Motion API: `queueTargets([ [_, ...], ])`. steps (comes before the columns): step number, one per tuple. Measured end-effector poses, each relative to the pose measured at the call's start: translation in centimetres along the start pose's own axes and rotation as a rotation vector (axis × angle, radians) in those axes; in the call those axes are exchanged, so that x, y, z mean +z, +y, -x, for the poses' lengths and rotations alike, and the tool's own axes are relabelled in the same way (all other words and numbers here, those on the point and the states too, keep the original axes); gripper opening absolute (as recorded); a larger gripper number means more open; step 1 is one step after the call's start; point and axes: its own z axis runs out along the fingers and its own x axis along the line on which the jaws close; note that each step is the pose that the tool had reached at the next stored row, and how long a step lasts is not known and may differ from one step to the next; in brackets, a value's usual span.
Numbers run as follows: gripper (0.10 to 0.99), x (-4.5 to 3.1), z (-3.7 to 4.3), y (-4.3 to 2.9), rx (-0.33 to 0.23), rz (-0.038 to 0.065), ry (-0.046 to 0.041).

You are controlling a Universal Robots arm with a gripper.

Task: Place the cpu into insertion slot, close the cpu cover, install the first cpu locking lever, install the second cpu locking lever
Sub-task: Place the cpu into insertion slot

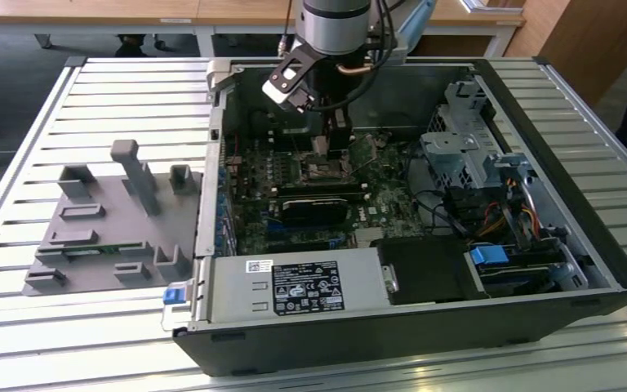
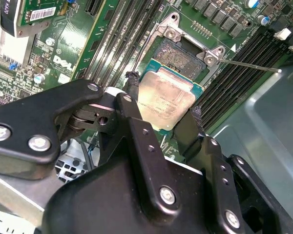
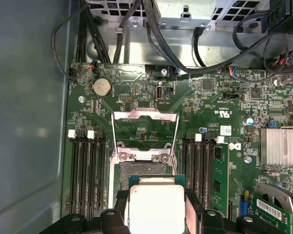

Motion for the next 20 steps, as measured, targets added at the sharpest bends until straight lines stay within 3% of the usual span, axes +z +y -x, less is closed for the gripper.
queueTargets([
  [10, 0.541, 0.26, -0.01, -0.02, 0.000, 0.000, 0.0002],
  [20, 0.541, 1.92, -0.10, -0.13, -0.004, 0.000, 0.0004],
])
